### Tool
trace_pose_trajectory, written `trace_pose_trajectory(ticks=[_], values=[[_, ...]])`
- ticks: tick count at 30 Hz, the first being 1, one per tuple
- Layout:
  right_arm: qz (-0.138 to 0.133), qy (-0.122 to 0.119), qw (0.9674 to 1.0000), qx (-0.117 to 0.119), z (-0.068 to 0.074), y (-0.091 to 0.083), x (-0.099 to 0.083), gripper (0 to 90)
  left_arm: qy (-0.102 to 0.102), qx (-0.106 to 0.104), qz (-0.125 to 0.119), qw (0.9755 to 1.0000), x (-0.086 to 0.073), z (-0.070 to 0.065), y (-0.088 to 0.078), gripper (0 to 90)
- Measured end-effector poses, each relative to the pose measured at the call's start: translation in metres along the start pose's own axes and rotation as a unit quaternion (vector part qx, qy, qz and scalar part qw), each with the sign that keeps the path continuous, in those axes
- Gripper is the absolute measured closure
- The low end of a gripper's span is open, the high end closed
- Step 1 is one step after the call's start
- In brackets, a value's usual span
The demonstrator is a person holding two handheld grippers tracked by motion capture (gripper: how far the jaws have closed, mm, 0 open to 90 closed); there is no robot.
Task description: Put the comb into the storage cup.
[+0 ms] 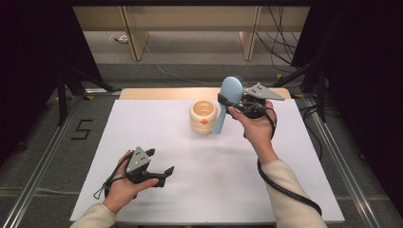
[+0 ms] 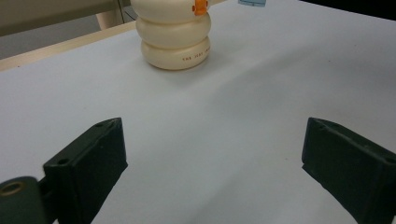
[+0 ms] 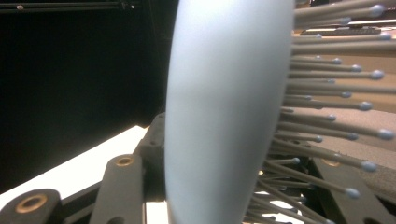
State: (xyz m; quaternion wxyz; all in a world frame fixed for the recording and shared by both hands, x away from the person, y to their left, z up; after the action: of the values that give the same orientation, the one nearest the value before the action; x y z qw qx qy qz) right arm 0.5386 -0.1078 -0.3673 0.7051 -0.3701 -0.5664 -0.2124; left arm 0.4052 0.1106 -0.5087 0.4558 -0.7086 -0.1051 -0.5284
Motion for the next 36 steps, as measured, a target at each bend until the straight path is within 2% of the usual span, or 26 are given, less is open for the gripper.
trace_pose_trajectory(ticks=[13, 28, 36], values=[[-0.005, 0.001, 1.0000, -0.009, -0.005, 0.001, 0.010, 51.0, -0.003, -0.002, 0.002, 1.0000, 0.000, 0.000, 0.001, 6.3], [-0.008, 0.015, 0.9998, -0.010, -0.008, 0.006, 0.015, 51.1, -0.002, -0.001, 0.004, 1.0000, 0.000, 0.000, 0.001, 6.1], [-0.008, 0.007, 0.9999, -0.011, -0.008, 0.008, 0.022, 51.1, -0.004, 0.001, 0.003, 1.0000, 0.000, 0.002, 0.000, 6.0]])
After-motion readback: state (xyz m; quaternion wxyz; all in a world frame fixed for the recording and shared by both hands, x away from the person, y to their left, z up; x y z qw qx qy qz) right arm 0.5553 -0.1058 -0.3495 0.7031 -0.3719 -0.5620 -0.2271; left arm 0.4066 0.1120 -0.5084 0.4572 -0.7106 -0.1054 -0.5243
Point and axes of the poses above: each handheld gripper's, and its own axes: y roughly forward along the jaws, x roughly out of its top, z roughly to its left, the point moved 10 cm from there along y, roughly forward along the jaws, and after that the axes turned 7 degrees about z, right-handed, at the moved point
